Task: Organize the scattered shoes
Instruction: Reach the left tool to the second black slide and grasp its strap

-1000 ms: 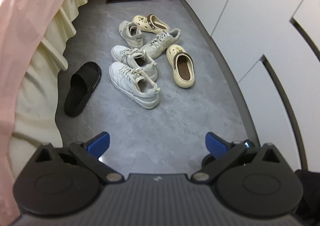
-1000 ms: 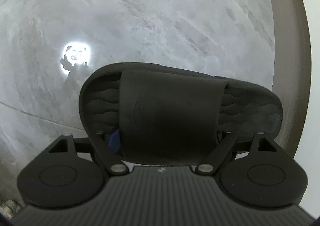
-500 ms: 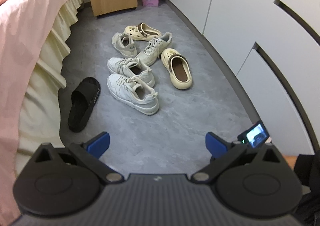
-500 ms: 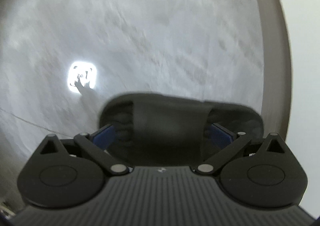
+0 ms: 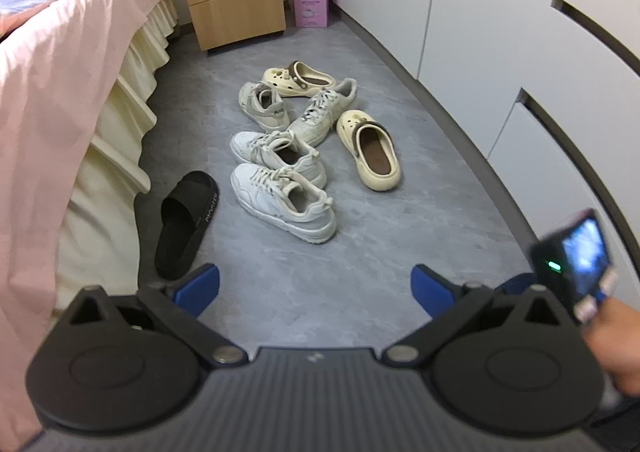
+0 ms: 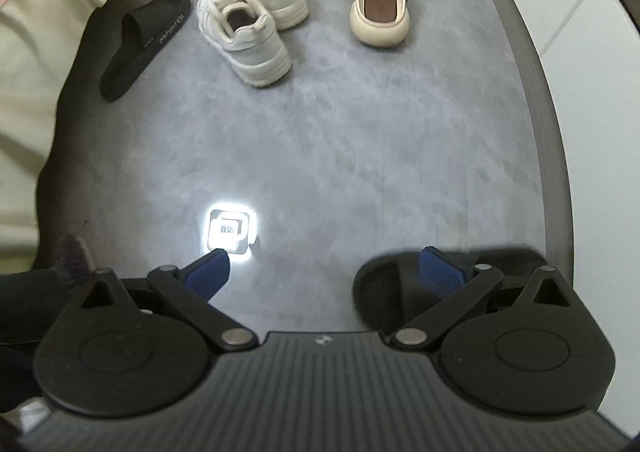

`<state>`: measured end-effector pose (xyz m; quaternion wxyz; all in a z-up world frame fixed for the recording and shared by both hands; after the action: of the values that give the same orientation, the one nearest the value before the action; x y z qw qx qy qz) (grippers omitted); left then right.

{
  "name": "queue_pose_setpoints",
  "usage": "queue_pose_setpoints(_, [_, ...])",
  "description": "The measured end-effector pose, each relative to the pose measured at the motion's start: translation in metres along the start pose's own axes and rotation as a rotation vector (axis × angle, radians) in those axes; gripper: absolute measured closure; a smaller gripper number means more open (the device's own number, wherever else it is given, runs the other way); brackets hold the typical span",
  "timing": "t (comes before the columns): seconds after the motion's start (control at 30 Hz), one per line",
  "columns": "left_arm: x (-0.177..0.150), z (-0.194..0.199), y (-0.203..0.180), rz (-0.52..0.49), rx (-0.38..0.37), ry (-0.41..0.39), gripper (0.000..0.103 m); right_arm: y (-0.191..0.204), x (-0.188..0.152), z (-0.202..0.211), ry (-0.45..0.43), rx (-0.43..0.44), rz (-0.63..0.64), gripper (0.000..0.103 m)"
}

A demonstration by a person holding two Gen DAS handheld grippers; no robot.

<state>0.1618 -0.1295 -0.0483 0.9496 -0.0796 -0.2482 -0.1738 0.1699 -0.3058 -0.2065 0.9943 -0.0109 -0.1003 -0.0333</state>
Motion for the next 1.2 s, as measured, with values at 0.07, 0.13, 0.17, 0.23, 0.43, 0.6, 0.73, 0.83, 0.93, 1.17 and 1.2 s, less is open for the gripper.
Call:
queue_pose_setpoints(0.07, [-0.001,-0.004,0.004,0.013,-0.003,0.015,0.000,0.010,-0.008,0.018,0.000,0.021,-0.003,0.000])
queue_pose_setpoints(0.13, [-0.001,-0.008,0.007,0.025,-0.006,0.029,0.000,0.023,-0.012,0.035,-0.020,0.041,0.020,0.000])
queue_pose_setpoints(0.17, [-0.001,-0.010,0.009,0.032,-0.008,0.036,0.000,0.030,-0.015,0.044,-0.040,0.045,0.047,0.000])
queue_pose_setpoints(0.23, [-0.002,-0.014,0.012,0.044,-0.011,0.051,0.000,0.043,-0.020,0.061,-0.078,0.048,0.099,0.000])
queue_pose_setpoints(0.43, [-0.009,-0.019,0.033,0.084,-0.050,0.072,0.000,0.052,-0.032,0.075,-0.076,0.087,0.071,0.000])
queue_pose_setpoints(0.6, [-0.002,-0.028,0.047,0.022,-0.014,0.044,0.001,0.059,-0.033,0.081,-0.076,0.139,0.049,0.000])
queue_pose_setpoints(0.73, [0.007,-0.048,0.059,-0.038,0.046,0.034,0.001,0.072,-0.029,0.089,-0.107,0.165,0.076,0.000])
queue_pose_setpoints(0.83, [0.017,-0.079,0.070,-0.064,0.094,0.052,0.000,0.076,-0.028,0.095,-0.120,0.187,0.068,0.000])
queue_pose_setpoints(0.93, [0.032,-0.132,0.102,-0.097,0.178,0.082,0.001,0.080,-0.025,0.099,-0.132,0.208,0.061,0.000])
queue_pose_setpoints(1.17, [0.056,-0.255,0.169,-0.196,0.345,0.121,0.000,0.082,-0.014,0.102,-0.108,0.322,-0.033,0.000])
queue_pose_setpoints(1.2, [0.058,-0.273,0.179,-0.198,0.343,0.133,0.000,0.084,-0.011,0.102,-0.112,0.329,-0.050,0.000])
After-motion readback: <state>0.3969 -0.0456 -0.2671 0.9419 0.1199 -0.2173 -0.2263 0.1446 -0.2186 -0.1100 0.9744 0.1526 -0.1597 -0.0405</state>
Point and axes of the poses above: each gripper's, at about its wrist camera, not at the fingertips, and z roughly against the way its jaws point, y to its left, x to its top, the point moved 5 cm from there along -z, roughly the way its jaws point, and after that the axes turned 6 degrees about -x, right-handed, at the moved point
